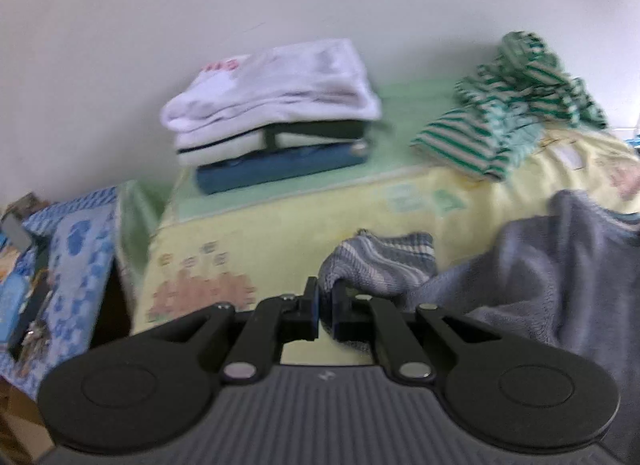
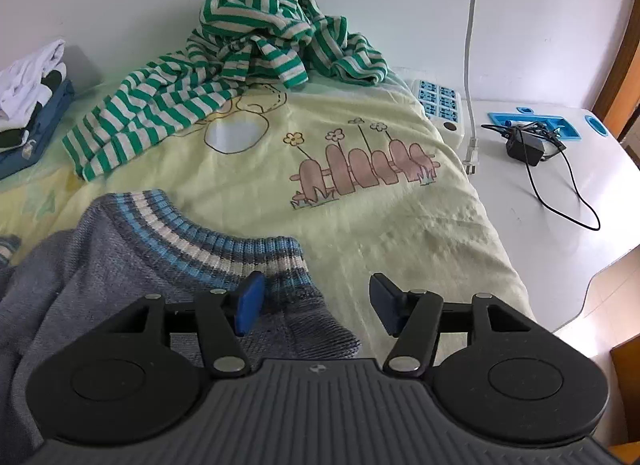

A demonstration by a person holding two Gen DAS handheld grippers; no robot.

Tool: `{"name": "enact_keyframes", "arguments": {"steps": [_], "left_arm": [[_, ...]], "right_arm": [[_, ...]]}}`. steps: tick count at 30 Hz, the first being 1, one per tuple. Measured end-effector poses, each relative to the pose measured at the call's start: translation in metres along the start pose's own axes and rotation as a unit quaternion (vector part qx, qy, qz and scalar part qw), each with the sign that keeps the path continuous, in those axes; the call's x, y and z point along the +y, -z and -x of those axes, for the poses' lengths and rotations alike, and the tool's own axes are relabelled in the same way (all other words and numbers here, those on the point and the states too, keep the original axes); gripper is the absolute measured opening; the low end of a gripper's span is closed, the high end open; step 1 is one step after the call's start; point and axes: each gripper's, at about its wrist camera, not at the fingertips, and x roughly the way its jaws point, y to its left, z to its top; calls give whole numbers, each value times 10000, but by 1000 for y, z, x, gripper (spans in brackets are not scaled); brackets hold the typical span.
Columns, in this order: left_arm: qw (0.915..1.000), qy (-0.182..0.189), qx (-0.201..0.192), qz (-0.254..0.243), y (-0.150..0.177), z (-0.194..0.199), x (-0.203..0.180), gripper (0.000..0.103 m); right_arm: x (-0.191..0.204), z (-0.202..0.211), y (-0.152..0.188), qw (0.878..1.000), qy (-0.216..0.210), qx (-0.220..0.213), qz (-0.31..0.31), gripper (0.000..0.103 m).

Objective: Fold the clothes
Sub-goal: 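Lower the grey sweater onto the sheet and open both grippers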

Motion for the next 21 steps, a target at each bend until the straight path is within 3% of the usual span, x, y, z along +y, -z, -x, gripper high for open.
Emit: {"name": "enact_keyframes", "arguments": {"steps": [4,11,14,19,21], "left_arm": [[9999,1,156,41,3,-1,11,9],[9983,0,193,-551,21,18,2,29],[9965,104,240,-795,30,36,2,30],[9918,406,-93,-1207,20,65,-12,31],[9880,675,-356,-1341,6,61,-30,37]], "right_arm": [[0,-6,0,10000,-49,18,-16,61],[-3,-8,-1,10000,-49,-5,-18,66],[-8,1,0,9997,-69,-42,-219,64],[1,31,14,9985,-269,-479,88,64],[2,34,20,9984,-180,-527,123,64]]}}
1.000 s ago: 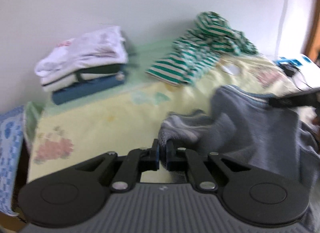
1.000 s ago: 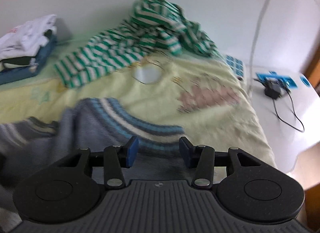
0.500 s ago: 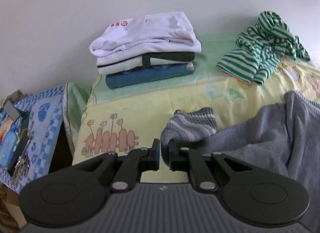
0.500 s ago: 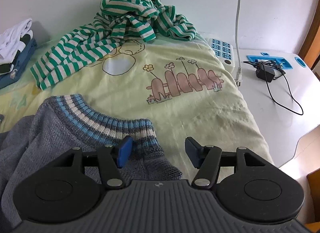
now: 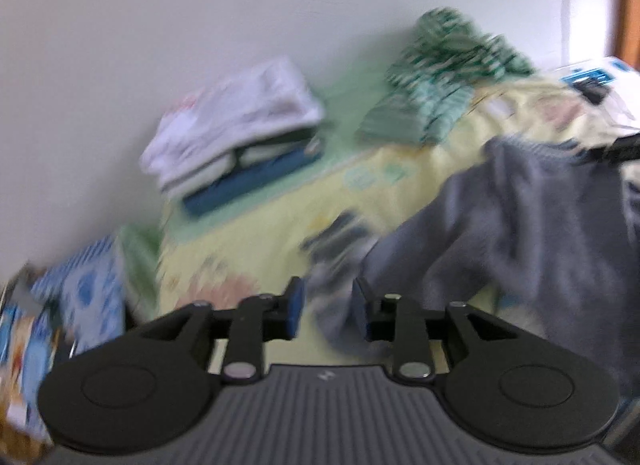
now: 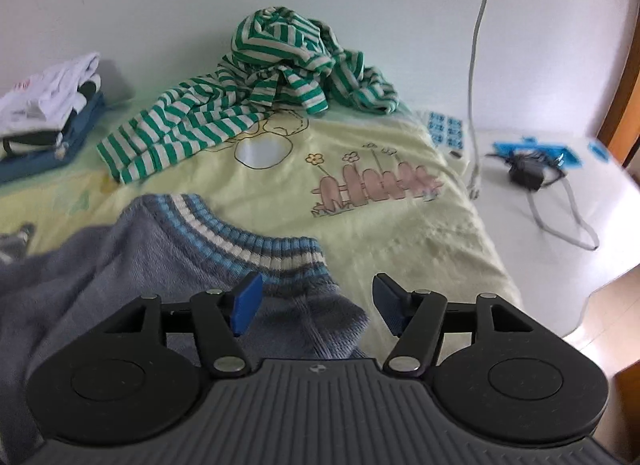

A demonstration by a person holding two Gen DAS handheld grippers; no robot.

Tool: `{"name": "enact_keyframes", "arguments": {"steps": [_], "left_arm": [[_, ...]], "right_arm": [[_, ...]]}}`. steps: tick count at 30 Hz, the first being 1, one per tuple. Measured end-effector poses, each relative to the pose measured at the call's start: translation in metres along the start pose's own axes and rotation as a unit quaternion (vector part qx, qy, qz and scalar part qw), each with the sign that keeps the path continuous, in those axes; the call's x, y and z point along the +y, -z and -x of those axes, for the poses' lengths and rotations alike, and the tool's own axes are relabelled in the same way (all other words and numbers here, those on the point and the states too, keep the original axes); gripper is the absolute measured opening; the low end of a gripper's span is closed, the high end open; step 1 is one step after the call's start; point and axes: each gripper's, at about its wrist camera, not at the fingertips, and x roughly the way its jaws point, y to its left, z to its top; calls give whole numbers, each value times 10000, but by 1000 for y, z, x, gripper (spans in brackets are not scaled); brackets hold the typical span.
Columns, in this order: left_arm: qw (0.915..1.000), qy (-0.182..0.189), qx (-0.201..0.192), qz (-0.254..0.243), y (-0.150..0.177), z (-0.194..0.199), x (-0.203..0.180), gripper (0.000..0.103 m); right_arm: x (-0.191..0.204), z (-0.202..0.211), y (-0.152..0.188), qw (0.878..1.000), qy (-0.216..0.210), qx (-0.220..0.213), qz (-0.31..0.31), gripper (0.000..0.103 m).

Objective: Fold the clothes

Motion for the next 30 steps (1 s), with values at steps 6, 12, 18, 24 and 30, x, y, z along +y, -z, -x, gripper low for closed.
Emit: {"name": "enact_keyframes", "arguments": {"steps": [6,12,18,24,30], "left_arm": [[9931,935,-352,-609,-48,-68,-47,52],[9828,1608,-47,-907,-62,-139,-69,49],[9742,2103,302,-756,-61,-171,-69,59],[9663,2461,406,-635,-60,-179,-74,60],[9686,2361,342,-704,-57,-183,-77,71]], "right_arm": [[-22,3,6,9985,33,106,-529,61],[-27,12,11,9995,6,32,-310,61],[-19,-1,8,9999,21,53,-108,63],[-22,-21,2,9986,130,220,-457,65],[-16,-36,-5,9991,152,222,-343,68]]}}
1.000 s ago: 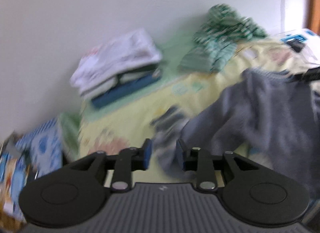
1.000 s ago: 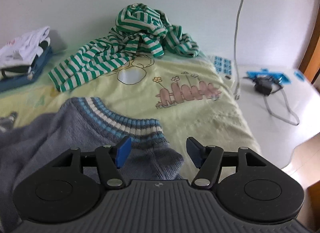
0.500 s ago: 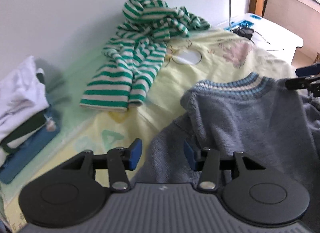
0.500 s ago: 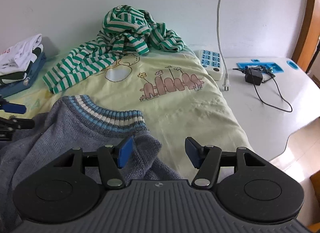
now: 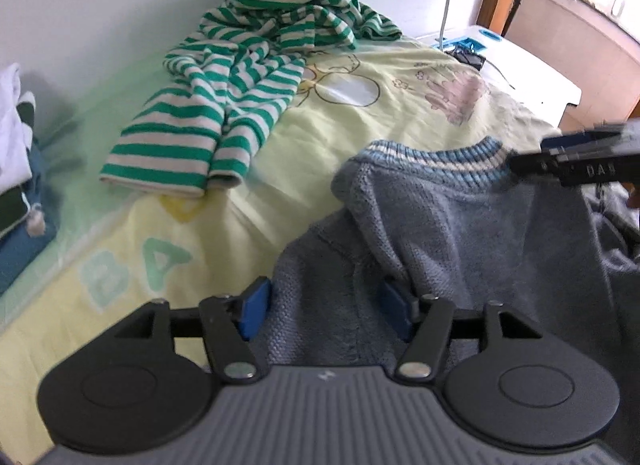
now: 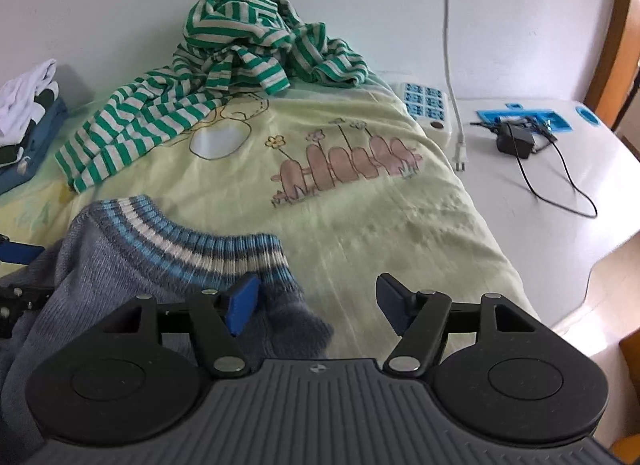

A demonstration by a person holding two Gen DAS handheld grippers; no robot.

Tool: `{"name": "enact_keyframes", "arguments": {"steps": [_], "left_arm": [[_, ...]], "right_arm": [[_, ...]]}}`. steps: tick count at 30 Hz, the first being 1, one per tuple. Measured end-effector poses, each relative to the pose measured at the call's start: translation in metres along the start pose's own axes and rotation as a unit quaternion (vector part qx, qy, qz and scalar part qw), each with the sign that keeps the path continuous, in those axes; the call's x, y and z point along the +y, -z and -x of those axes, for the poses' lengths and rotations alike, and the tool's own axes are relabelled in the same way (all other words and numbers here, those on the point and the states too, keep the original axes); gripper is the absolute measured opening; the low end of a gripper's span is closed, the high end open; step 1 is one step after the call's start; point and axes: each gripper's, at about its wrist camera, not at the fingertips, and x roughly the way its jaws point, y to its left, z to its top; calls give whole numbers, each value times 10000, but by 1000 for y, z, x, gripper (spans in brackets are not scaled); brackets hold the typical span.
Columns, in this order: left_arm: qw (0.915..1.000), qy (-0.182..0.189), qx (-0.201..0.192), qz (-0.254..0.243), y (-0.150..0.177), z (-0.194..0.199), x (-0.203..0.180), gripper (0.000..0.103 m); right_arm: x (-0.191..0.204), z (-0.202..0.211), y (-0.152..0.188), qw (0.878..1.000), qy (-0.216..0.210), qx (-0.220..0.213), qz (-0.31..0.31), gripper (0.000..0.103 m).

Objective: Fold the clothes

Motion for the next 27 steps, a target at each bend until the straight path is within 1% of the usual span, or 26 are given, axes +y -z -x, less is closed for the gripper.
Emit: {"name": "enact_keyframes", "arguments": {"steps": [2,4,5,6,7,8,9,10,11,12,13,14,15,20,25,27], "left_arm": [[10000,-26,-15,-4,0,-1,1,72],[10000,-27,-33,28,1,-1,2,73],[10000,-39,-62,24,2,0,2,70],[9999,-55,-92,5,3,1,0,65],[9999,-74,-124,-28,4,2,-2,62],[9998,-85,-149,-78,5,4,-6,50],[9998,-86,-158,-128,5,6,-10,36],[9997,-105,-161,-166,6,8,-13,29],[9996,-137,-163,-201,6,10,-16,18],[9994,-179,-178,-225,7,11,-19,15],[9993,-219,-222,-200,8,14,-19,14],[9992,-252,-282,-145,10,17,-19,12],[9990,-286,-342,-89,11,21,-19,12],[9949,-482,-804,383,23,61,-10,11],[9875,-677,-1126,868,47,104,-2,11],[9834,-847,-1213,1046,60,120,1,11]], "right_arm": [[3,-4,-3,10000,-27,-2,30,69],[4,-7,-6,9999,-154,49,10,69],[7,-8,-6,9998,-200,45,31,69],[9,-9,-5,9997,-247,41,51,67],[10,-9,-5,9995,-318,35,67,63],[12,-9,-5,9992,-390,28,82,56],[14,-9,-6,9989,-461,22,97,45],[15,-8,-6,9985,-532,16,112,39],[17,-8,-6,9981,-598,8,131,33],[20,-8,-6,9982,-553,-18,226,29],[24,-7,-6,9982,-508,-46,322,26],[27,-5,-5,9980,-457,-98,434,17],[29,-3,-5,9978,-408,-144,496,16],[24,11,-10,9975,-563,-343,273,14],[42,29,-16,9937,-828,-598,454,14],[53,34,-20,9919,-926,-687,540,14]]}}
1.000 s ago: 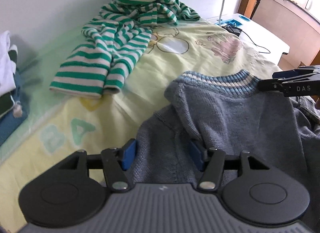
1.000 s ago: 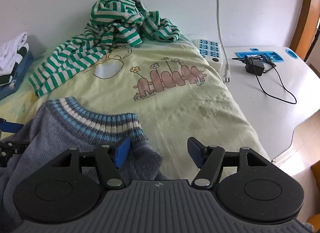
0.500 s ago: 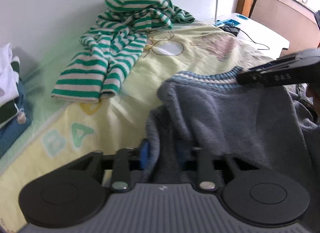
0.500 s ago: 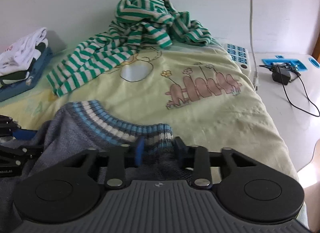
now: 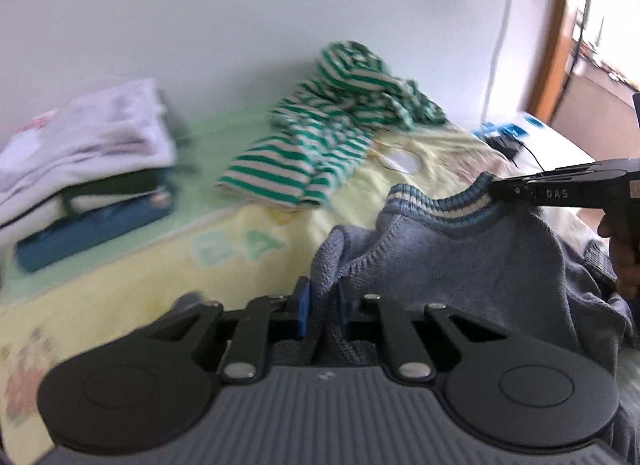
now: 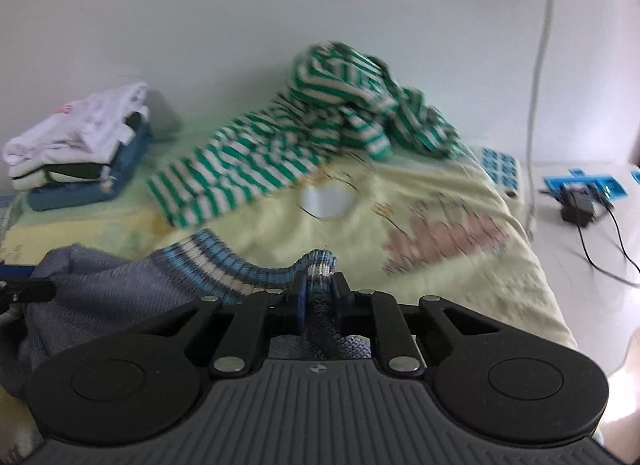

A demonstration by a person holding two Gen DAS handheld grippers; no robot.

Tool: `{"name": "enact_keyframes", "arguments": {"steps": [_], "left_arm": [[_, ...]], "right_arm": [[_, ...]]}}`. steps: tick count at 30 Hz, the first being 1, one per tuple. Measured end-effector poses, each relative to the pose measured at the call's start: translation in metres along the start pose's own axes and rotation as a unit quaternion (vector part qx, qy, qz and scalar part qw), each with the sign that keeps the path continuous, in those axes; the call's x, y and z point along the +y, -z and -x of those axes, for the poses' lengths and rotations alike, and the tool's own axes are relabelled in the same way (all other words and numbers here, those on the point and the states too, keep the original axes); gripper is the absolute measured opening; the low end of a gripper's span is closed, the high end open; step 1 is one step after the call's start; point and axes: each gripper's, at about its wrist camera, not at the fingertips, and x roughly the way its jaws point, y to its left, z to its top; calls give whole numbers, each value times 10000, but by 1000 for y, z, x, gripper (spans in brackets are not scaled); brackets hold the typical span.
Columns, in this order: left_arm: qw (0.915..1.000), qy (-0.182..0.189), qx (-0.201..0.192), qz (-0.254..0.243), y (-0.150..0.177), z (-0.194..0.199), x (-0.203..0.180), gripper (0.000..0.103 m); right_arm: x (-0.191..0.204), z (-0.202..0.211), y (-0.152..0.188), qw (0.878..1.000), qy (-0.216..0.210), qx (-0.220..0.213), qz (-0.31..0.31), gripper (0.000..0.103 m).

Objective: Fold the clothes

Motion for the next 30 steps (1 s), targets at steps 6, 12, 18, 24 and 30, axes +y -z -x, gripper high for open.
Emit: {"name": "enact_keyframes", "arguments": {"steps": [6,12,18,24,30], "left_arm": [[9976,-449,-176,491,22,48,27,11],[9893,-996,-511,934,35,108,60,5],[9846,-1310,-481,1056,38,115,74,0],[9884,-1090,-89,1057,41,79,66,0],[9932,-812,125,822,48,58,42,3]], "right_arm": [[35,-5,-18,9993,-355,-72,135,13],[83,-10,-37,9962,-756,-230,353,12],[122,-36,-47,9952,-660,-277,665,8],[118,-81,-44,9972,-34,-48,745,0],[87,-39,-18,9955,38,201,925,9]]}}
